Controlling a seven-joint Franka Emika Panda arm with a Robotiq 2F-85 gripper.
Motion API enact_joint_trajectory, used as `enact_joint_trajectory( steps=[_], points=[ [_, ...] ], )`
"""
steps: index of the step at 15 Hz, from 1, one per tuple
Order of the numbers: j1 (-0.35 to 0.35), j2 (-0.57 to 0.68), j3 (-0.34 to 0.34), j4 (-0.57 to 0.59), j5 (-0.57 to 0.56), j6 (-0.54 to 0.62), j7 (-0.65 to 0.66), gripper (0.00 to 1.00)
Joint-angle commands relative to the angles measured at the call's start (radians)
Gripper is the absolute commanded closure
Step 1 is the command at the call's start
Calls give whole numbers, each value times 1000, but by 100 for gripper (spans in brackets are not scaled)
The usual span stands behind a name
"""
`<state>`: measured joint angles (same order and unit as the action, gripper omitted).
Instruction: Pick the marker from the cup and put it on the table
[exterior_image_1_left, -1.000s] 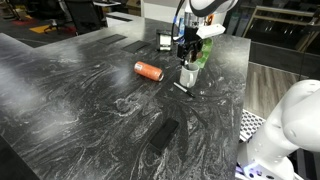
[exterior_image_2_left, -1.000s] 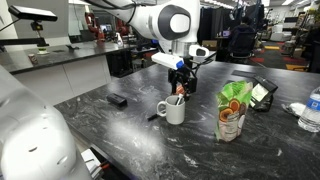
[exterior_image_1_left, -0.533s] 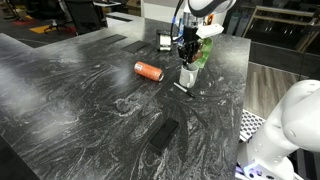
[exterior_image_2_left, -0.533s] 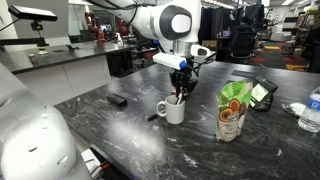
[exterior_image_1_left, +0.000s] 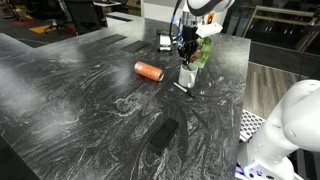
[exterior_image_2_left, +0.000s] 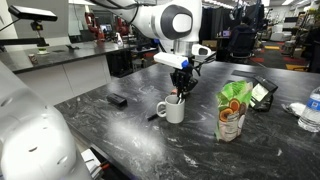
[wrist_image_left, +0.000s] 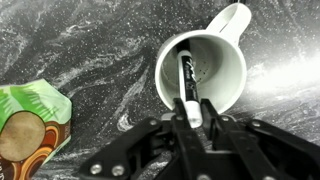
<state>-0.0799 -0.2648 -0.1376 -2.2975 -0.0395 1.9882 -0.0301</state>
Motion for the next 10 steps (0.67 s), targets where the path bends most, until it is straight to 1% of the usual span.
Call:
enact_joint_trajectory(
  steps=[1,7,10],
  points=[
    [7,-1,10,53,36,-81,-53,95],
    [17,-6,46,154,-3,-189,-19,95],
    [24,-12,79,194,-64,-167,-14,95]
  ],
)
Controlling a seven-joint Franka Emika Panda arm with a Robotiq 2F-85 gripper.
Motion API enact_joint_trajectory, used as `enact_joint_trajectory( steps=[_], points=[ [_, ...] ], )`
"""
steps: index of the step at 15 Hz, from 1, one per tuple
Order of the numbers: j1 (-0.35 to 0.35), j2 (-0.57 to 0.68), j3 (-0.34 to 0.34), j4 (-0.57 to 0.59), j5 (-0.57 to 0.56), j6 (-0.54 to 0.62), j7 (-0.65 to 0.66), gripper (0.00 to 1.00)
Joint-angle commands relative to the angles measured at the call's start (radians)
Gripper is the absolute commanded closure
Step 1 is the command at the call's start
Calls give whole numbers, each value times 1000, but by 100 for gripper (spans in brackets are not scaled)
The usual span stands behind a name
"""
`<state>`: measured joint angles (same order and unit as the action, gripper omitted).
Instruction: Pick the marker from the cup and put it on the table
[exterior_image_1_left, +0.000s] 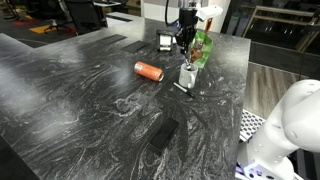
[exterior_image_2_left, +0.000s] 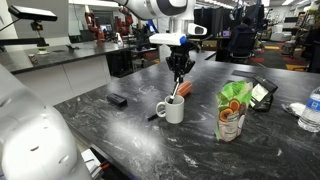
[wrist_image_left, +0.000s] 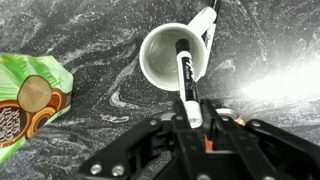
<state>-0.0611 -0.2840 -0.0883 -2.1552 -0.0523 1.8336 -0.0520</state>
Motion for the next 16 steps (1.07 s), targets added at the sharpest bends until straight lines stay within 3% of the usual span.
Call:
enact_joint_trajectory(
  steps=[1,4,7,16],
  points=[
    [9,7,43,65,-77,-7,11,95],
    [31,23,69,111,-99,-14,-9,95],
    [57,37,67,138,-51,4,-51,95],
    [63,206,-17,153,296,-55,-366,95]
  ],
)
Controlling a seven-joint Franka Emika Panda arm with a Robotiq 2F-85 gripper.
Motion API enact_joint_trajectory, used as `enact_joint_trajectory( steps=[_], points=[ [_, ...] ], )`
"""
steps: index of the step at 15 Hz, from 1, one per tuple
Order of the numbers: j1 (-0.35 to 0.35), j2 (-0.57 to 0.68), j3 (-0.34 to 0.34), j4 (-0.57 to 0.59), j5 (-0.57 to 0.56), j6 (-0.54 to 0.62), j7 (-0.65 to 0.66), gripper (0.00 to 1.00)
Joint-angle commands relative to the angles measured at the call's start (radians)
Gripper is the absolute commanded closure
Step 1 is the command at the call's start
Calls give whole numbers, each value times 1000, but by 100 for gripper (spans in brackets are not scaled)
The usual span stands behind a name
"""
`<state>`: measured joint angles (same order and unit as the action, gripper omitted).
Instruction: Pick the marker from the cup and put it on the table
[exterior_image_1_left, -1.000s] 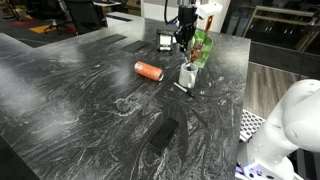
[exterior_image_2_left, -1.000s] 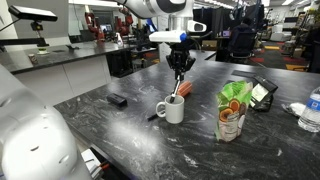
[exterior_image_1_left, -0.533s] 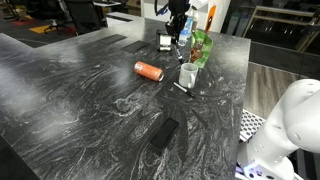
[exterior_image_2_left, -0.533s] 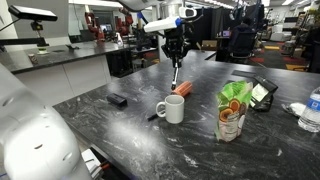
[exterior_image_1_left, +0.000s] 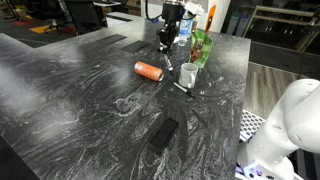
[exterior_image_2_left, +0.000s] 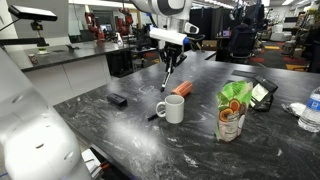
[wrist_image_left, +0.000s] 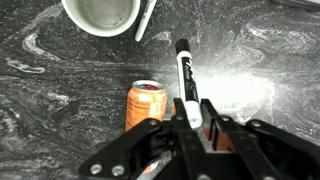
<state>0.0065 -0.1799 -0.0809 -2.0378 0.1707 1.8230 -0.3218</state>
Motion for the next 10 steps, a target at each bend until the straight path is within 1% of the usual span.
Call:
enact_joint_trajectory(
  steps=[1,5,10],
  points=[
    [-9,129,-25,37,87,-58,-116,95],
    [-21,240,-6,53,98,-128,-155,95],
    [-26,320,23,92,75,-231,-174,95]
  ],
)
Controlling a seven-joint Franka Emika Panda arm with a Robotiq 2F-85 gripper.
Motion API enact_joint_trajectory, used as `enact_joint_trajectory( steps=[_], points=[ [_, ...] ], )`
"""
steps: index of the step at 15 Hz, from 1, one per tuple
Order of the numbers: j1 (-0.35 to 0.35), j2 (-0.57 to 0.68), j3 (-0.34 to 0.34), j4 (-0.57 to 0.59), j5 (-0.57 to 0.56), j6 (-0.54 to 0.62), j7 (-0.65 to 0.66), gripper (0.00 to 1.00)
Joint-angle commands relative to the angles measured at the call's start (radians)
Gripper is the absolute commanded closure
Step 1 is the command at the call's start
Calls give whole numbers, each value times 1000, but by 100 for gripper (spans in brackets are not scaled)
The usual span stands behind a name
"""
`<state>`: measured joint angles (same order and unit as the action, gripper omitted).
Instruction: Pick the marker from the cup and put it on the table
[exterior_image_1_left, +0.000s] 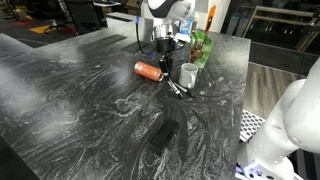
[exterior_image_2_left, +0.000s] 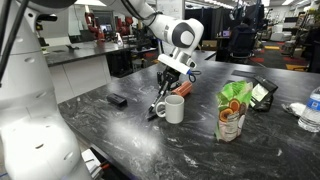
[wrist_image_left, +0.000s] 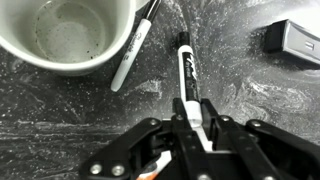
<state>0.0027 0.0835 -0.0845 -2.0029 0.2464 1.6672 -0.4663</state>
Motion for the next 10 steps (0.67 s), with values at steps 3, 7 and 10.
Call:
enact_joint_trajectory(
  steps=[3,7,10],
  points=[
    [-18,80,46,84,-50,-142,-54,49],
    [-3,62,74,88,-175,-134,-69,19],
    [10,11,95,66,-288,-50,-46,1]
  ],
)
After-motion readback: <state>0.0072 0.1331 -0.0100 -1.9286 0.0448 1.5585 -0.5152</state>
